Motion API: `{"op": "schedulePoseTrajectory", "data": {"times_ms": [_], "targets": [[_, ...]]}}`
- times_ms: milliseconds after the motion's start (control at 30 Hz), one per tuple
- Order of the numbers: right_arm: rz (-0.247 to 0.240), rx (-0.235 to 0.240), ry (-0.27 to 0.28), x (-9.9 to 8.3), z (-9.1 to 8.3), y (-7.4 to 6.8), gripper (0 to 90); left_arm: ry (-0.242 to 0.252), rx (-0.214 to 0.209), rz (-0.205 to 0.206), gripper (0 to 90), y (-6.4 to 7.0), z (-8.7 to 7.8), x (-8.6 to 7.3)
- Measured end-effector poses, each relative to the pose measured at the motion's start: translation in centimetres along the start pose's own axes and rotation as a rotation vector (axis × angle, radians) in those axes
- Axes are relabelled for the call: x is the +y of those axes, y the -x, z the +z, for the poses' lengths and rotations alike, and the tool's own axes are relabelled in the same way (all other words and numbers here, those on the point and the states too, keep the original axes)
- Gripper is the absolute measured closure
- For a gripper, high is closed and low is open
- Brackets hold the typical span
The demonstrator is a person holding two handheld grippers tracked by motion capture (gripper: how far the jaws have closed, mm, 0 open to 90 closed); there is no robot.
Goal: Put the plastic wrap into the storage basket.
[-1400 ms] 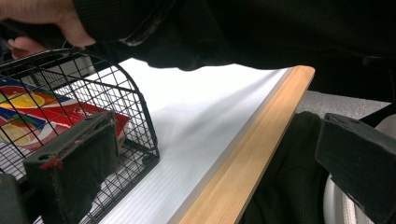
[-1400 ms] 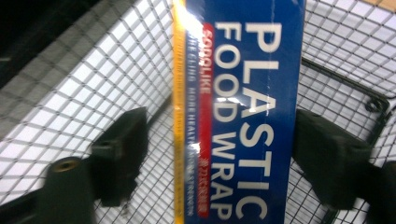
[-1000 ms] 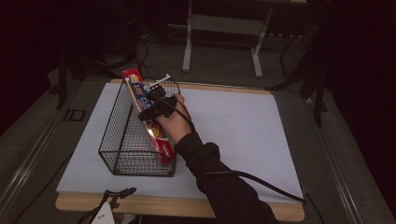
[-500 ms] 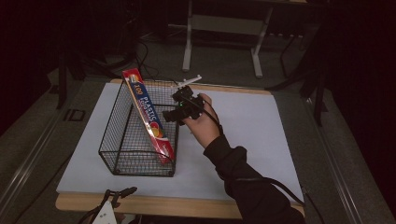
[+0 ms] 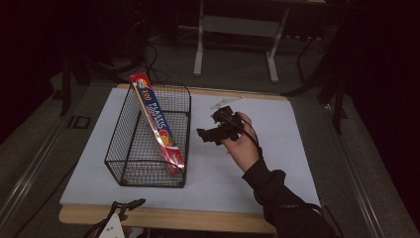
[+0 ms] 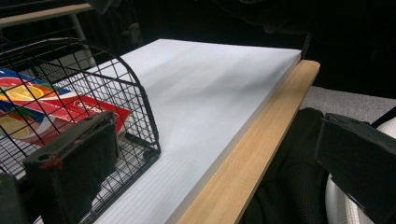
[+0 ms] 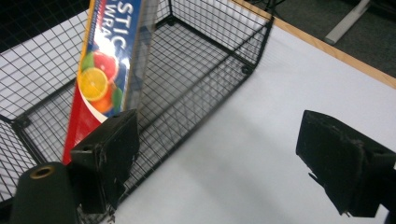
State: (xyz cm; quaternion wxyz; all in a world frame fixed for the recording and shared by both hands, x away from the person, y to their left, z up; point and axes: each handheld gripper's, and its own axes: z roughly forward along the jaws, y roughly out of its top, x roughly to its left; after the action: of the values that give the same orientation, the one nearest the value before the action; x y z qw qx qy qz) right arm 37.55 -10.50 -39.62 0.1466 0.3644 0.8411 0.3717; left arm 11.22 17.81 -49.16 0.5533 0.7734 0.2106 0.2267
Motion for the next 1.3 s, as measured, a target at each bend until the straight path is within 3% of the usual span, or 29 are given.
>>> {"op": "schedulePoseTrajectory", "data": {"times_ms": [333, 633, 667, 767, 967, 1300], "targets": [[0.006, -0.022, 0.066, -4.6, -1.8, 1.9, 13.4, 0.000, 0.003, 0.000, 0.1, 0.0, 0.0, 0.0], [0.011, -0.024, 0.067, -8.2, -3.0, 3.2, 13.6, -0.006, 0.002, 0.004, 0.1, 0.1, 0.1, 0.0], [0.019, -0.016, 0.061, -9.3, -3.3, 3.4, 13.6, -0.004, 0.003, 0.005, 0.1, 0.1, 0.1, 0.0], [0.005, -0.027, 0.069, -10.6, -3.8, 3.5, 13.6, -0.005, 0.004, 0.004, 0.1, 0.1, 0.1, 0.0], [0.024, -0.034, 0.087, -13.0, -5.0, 3.9, 13.6, -0.007, 0.003, 0.006, 0.1, 0.1, 0.1, 0.0], [0.039, -0.047, 0.060, -17.1, -6.6, 4.1, 13.6, -0.008, 0.004, 0.007, 0.1, 0.1, 0.2, 0.0]]}}
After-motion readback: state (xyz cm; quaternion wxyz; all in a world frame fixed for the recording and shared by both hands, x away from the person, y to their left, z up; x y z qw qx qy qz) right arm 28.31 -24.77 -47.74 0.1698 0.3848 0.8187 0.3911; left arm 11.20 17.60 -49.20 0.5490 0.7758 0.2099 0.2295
